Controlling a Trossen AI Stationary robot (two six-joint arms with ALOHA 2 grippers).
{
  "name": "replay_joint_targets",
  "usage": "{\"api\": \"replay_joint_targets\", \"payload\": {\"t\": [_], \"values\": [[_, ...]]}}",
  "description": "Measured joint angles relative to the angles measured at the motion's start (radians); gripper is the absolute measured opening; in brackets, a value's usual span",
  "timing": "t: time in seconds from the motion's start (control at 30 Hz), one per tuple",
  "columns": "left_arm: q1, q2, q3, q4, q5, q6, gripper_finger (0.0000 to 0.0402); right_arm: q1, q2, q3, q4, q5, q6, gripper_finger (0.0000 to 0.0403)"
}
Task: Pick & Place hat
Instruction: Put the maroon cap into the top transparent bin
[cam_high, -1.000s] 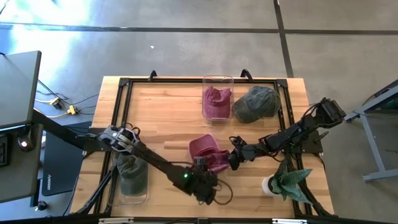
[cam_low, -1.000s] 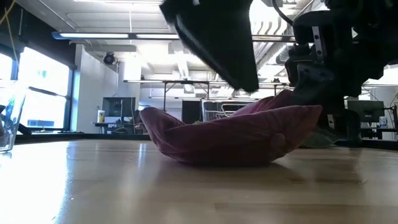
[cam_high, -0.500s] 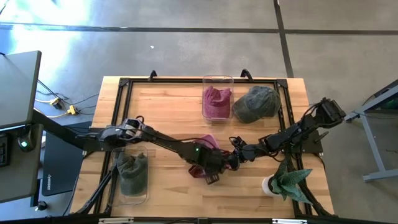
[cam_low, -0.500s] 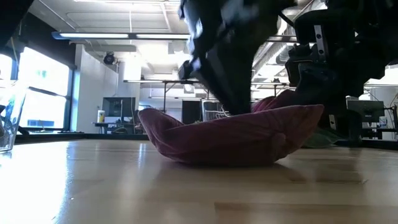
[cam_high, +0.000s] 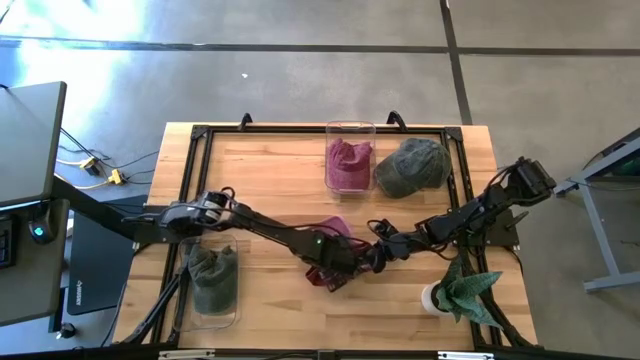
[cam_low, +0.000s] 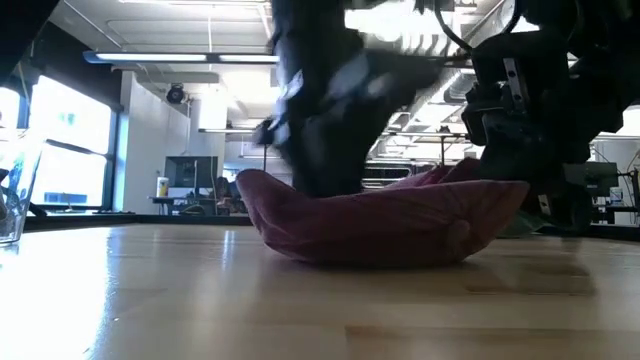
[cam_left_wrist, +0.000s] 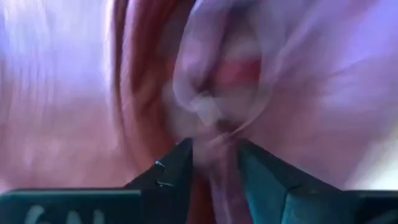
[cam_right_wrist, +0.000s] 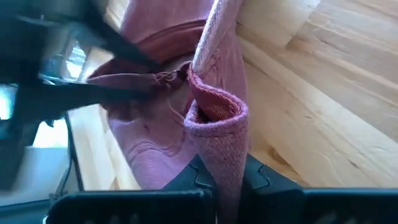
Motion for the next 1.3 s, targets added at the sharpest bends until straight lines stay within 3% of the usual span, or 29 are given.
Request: {"api": "replay_joint_targets", "payload": {"t": [0.23,0.57,0.7,0.9,1.07,1.17,1.3], "values": [[-0.049,-0.052,-0.045,-0.096,-0.011,-0.063,0.0141,0.047,0.000,0.001,0.035,-0.006,-0.014,0.0019],[-0.133,-0.251,-0.067,-0.232,-0.147,-0.376,0.0140,0.001,-0.037,0.010,0.007,-0.233,-0.171,0.0169],[-0.139,-0.314,-0.214,-0.179,-0.056,-0.485,0.0140,-0.002,-0.125,0.034,-0.090,-0.243,-0.193,0.0180],[-0.136,-0.491,-0.629,0.377,0.043,-0.649,0.0140,0.015,-0.306,0.057,-0.257,-0.142,-0.226,0.0181],[-0.109,-0.561,-0.921,0.846,0.005,-0.845,0.0140,0.030,-0.441,0.058,-0.292,-0.046,-0.265,0.0181],[-0.093,-0.565,-1.008,1.072,-0.030,-0.923,0.0140,0.032,-0.503,0.058,-0.306,-0.008,-0.287,0.0181],[-0.073,-0.531,-1.041,1.143,-0.072,-0.940,0.0140,0.035,-0.557,0.058,-0.304,0.001,-0.325,0.0181]]}}
